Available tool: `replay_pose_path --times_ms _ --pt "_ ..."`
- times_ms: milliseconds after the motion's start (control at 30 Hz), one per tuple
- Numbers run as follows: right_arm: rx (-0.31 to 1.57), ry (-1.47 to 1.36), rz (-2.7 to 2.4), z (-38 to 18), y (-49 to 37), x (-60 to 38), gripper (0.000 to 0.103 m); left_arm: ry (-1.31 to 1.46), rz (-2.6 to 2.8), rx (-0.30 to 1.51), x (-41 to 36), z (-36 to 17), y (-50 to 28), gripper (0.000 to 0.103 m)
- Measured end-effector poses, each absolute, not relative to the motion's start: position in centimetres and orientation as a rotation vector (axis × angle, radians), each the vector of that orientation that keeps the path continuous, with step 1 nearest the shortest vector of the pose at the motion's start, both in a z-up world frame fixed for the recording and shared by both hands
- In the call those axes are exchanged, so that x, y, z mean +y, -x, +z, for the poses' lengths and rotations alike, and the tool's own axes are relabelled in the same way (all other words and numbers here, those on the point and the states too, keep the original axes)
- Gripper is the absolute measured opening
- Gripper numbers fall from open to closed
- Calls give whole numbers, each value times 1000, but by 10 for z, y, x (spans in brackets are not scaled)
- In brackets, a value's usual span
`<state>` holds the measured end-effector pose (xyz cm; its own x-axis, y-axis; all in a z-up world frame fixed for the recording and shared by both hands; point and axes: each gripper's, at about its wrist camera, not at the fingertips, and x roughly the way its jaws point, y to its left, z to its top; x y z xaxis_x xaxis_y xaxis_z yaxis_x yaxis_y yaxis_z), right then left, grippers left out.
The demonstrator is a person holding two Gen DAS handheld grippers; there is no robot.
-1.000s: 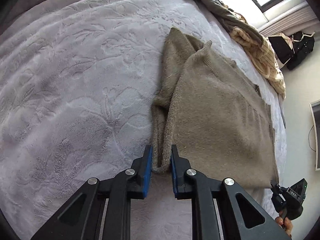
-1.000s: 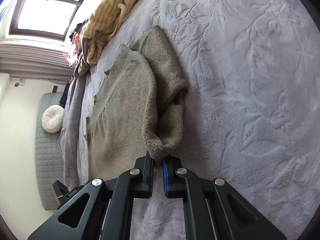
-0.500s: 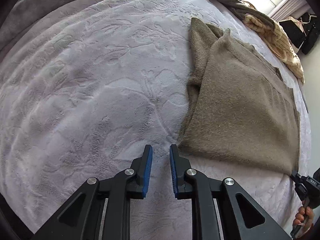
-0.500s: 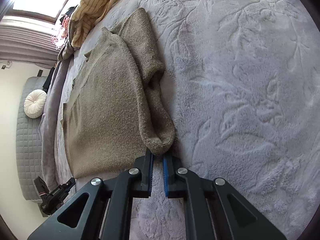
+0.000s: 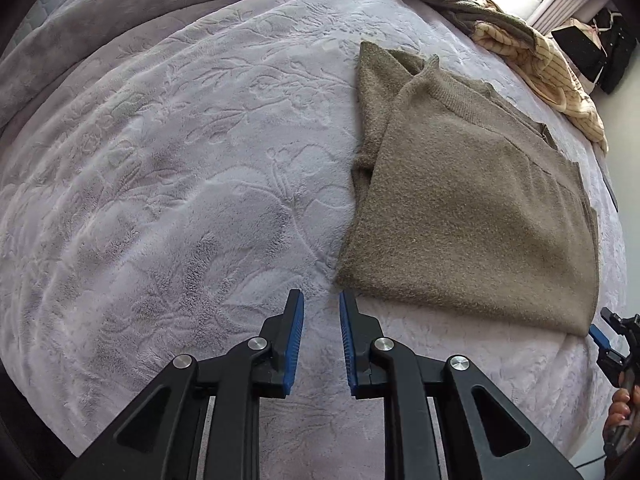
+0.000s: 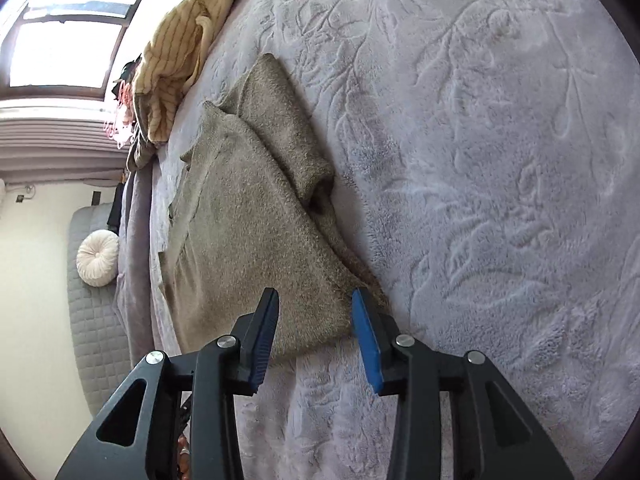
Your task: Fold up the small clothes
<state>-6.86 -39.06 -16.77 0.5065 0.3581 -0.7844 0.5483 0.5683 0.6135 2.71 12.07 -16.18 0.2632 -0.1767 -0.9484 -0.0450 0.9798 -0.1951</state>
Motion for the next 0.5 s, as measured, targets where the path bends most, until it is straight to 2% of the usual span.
replay_pose_path --times_ms 67,100,267,300,333,400,500 --pt "1106 -983 -164 -168 65 -390 18 211 -76 1297 119 -159 -26 95" --pt "1119 -961 -160 -166 63 -389 10 212 -65 1275 119 -155 -24 95" --pt "1119 -686 -115 -131 55 -373 11 199 -76 1278 115 -153 -26 95" --pt "1132 -629 -115 -128 51 -370 17 186 -77 1276 112 -153 -27 95" --pt "1149 -591 -116 -128 46 -370 28 176 -72 1270 110 -152 -28 95" --pt "1172 -560 -111 -132 37 -371 41 184 -64 1256 107 -150 -30 95" --pt "1215 -564 -79 -145 27 -375 39 220 -58 1245 109 -145 -30 95"
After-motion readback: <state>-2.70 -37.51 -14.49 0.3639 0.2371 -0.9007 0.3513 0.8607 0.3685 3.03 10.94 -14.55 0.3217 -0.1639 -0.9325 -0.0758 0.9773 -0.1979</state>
